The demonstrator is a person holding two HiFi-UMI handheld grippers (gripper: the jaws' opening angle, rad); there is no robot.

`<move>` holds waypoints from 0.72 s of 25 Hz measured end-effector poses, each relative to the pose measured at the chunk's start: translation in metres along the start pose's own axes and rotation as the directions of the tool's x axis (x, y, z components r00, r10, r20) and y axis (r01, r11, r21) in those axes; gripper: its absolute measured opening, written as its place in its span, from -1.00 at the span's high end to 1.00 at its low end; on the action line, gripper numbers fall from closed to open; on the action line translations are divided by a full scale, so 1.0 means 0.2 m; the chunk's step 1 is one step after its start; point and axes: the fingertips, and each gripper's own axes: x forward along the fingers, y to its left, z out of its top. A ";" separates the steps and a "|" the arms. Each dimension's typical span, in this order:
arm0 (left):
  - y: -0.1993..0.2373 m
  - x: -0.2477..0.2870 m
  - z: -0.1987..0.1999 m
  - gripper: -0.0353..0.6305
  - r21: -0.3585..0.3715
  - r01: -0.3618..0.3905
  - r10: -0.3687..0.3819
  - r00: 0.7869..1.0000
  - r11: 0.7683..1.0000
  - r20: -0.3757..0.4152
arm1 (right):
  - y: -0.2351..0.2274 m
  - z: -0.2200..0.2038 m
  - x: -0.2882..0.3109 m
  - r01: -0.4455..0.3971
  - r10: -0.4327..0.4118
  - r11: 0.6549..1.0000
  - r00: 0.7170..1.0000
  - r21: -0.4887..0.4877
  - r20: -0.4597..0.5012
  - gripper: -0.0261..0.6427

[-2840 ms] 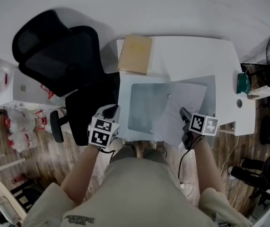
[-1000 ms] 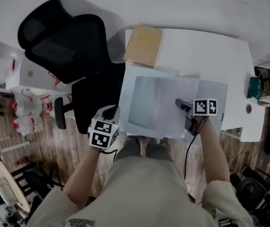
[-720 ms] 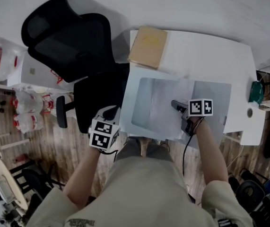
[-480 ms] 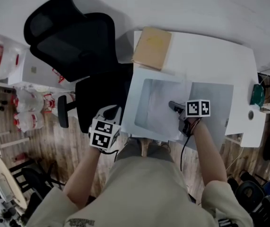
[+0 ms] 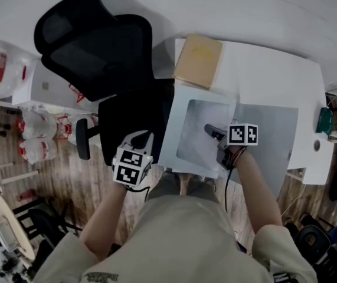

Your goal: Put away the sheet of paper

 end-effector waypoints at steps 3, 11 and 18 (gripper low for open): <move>0.02 -0.01 -0.01 0.83 -0.002 0.005 -0.005 1.000 1.000 -0.001 | 0.03 0.00 0.05 0.014 -0.014 1.000 1.000 -0.028 -0.004 0.85; 0.06 0.01 -0.03 0.83 -0.002 0.019 -0.019 1.000 1.000 0.000 | 0.03 -0.01 0.14 0.062 -0.063 0.998 0.997 0.017 0.035 0.84; 0.07 -0.01 -0.05 0.83 -0.014 0.035 -0.035 0.999 0.999 0.005 | 0.05 -0.01 0.19 0.019 -0.039 0.988 0.990 0.150 0.132 0.84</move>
